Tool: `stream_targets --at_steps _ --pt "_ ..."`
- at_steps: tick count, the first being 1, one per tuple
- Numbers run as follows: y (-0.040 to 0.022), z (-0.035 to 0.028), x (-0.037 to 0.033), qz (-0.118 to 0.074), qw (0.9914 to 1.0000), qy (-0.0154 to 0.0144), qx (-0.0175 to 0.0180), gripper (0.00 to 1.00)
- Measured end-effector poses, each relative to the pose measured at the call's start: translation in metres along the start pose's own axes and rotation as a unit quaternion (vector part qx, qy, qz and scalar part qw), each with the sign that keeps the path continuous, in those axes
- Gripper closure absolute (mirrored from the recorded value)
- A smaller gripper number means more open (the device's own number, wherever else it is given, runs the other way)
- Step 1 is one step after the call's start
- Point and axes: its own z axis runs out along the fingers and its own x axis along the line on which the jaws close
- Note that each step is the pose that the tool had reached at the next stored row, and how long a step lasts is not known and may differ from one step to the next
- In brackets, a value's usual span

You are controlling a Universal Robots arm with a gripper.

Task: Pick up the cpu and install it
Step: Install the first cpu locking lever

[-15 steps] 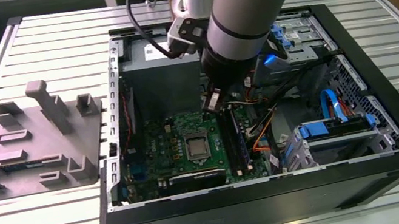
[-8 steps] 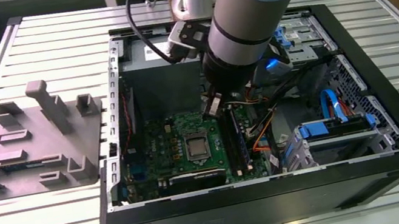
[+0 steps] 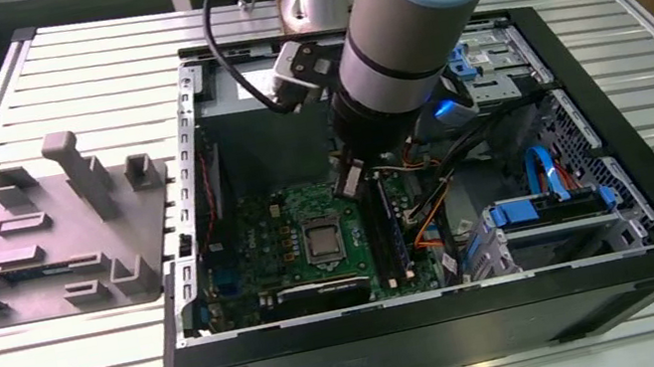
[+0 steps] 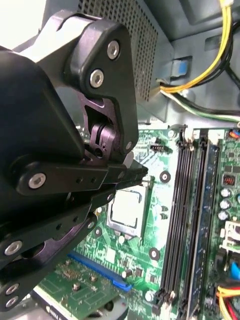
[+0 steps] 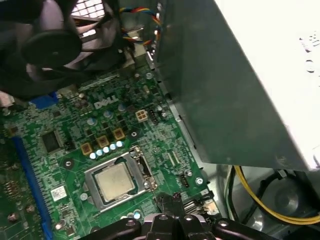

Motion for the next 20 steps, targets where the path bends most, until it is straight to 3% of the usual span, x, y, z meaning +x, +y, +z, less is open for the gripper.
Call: stream_targets --at_steps 6,14,20 --pt "-0.0018 -0.0003 0.0044 -0.017 0.99986 0.0014 0.0014 0.90" --pt "-0.0010 0.0003 0.0069 -0.052 0.99865 0.0050 0.0034 0.90" --pt "0.0029 0.0009 0.0092 -0.060 0.99809 0.0014 0.0141 0.90"
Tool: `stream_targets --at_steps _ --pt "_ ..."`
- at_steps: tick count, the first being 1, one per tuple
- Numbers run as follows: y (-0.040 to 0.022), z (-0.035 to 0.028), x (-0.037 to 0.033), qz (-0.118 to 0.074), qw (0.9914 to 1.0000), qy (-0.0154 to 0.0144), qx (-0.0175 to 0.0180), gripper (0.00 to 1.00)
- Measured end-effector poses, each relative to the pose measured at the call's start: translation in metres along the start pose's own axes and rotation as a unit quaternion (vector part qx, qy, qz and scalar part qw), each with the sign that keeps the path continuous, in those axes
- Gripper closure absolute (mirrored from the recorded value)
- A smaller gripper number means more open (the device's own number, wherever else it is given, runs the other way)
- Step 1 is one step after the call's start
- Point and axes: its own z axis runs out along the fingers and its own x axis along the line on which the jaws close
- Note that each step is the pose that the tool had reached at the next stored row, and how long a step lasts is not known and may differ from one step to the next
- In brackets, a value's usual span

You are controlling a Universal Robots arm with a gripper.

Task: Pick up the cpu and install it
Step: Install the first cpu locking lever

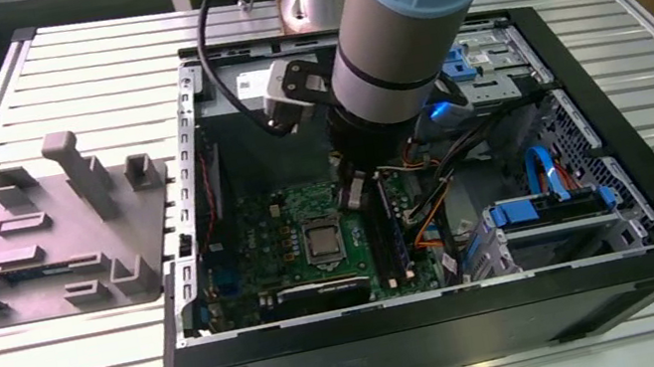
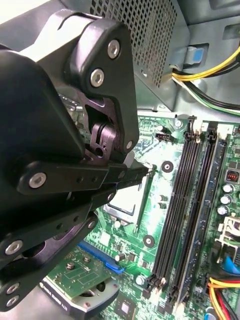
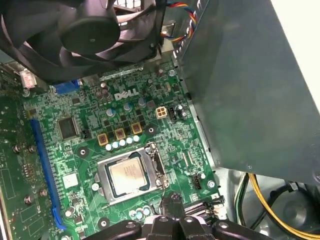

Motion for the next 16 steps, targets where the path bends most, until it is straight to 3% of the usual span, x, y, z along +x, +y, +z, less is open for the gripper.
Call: stream_targets --at_steps 7,12,16 --pt "0.0000 -0.0001 0.0005 -0.036 0.99933 0.0027 0.0013 0.90" --pt "0.0037 0.0004 0.0019 -0.044 0.99901 0.0020 0.0064 0.90" --pt "0.0039 0.0006 0.0020 -0.069 0.99762 0.0049 0.0040 0.90"
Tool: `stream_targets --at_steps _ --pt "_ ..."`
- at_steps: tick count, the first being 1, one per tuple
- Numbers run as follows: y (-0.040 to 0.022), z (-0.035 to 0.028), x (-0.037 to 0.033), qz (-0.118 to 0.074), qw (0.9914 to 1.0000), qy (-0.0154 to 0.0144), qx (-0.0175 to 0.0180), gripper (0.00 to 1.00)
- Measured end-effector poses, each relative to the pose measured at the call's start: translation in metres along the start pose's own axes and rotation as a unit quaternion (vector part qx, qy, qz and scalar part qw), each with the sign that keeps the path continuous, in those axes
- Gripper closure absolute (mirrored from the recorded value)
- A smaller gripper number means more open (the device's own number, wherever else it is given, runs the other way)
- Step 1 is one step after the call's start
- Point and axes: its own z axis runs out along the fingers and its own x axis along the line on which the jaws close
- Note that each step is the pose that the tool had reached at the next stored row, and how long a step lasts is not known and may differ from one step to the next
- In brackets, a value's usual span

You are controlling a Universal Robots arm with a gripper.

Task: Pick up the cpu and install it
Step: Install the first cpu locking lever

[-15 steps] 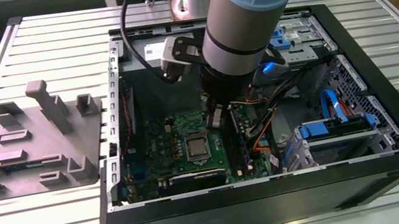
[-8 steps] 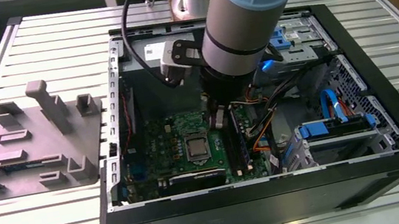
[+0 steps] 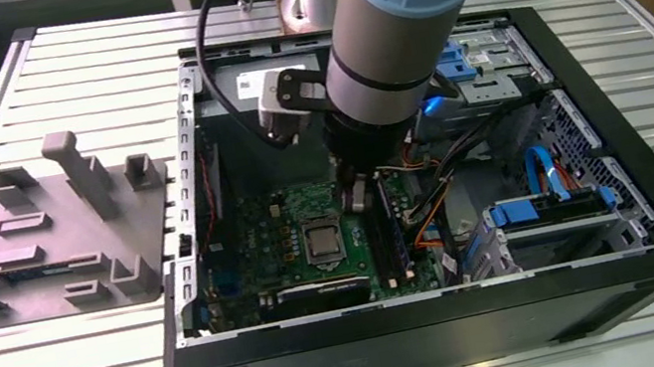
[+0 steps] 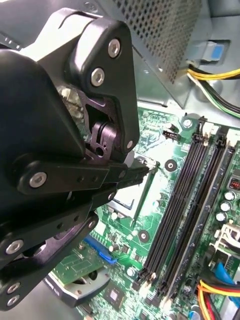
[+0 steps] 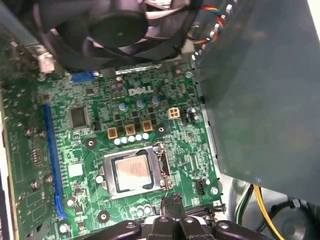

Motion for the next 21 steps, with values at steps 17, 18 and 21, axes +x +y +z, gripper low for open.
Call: stream_targets --at_steps 17,18,21 --pt "-0.0001 0.0003 0.0000 -0.014 0.99990 0.0028 -0.0014 0.90" --pt "-0.0001 0.0004 0.0001 -0.017 0.99984 0.0041 -0.0016 0.90" --pt "-0.0001 0.0007 0.0002 -0.025 0.99966 0.0059 -0.0025 0.90"
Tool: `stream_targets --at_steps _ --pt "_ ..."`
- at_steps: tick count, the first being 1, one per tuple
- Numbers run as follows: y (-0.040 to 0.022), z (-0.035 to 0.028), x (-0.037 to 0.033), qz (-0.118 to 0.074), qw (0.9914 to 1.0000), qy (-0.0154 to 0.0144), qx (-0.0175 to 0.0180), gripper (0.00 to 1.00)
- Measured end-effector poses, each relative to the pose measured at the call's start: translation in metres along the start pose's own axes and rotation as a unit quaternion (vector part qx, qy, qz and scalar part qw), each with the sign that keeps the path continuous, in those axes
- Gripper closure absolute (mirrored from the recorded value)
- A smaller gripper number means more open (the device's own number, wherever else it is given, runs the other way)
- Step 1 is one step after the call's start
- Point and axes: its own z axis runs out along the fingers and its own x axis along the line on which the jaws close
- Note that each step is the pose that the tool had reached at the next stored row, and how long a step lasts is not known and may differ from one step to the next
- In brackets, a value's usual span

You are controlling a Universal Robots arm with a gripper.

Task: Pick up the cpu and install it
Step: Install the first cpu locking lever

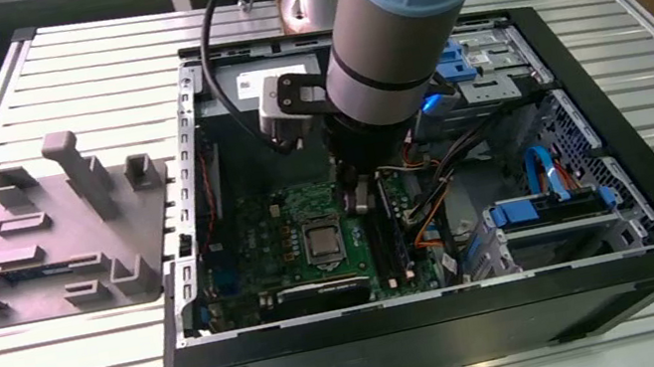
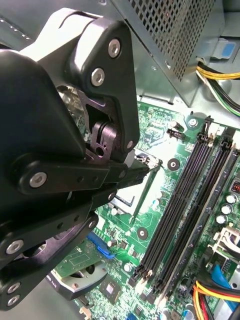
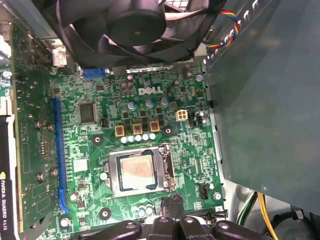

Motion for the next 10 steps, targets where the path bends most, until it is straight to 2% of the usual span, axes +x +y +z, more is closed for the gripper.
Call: stream_targets --at_steps 7,8,9,10 --pt "-0.0018 0.0008 0.0010 -0.002 1.00000 -0.0003 -0.0003 0.90" --pt "-0.0018 0.0008 0.0011 -0.002 1.00000 0.0004 -0.0002 0.90" --pt "-0.0019 0.0009 0.0011 -0.002 1.00000 0.0023 0.0001 0.90" --pt "-0.0019 0.0008 0.0011 -0.002 0.99998 0.0056 0.0005 0.90"
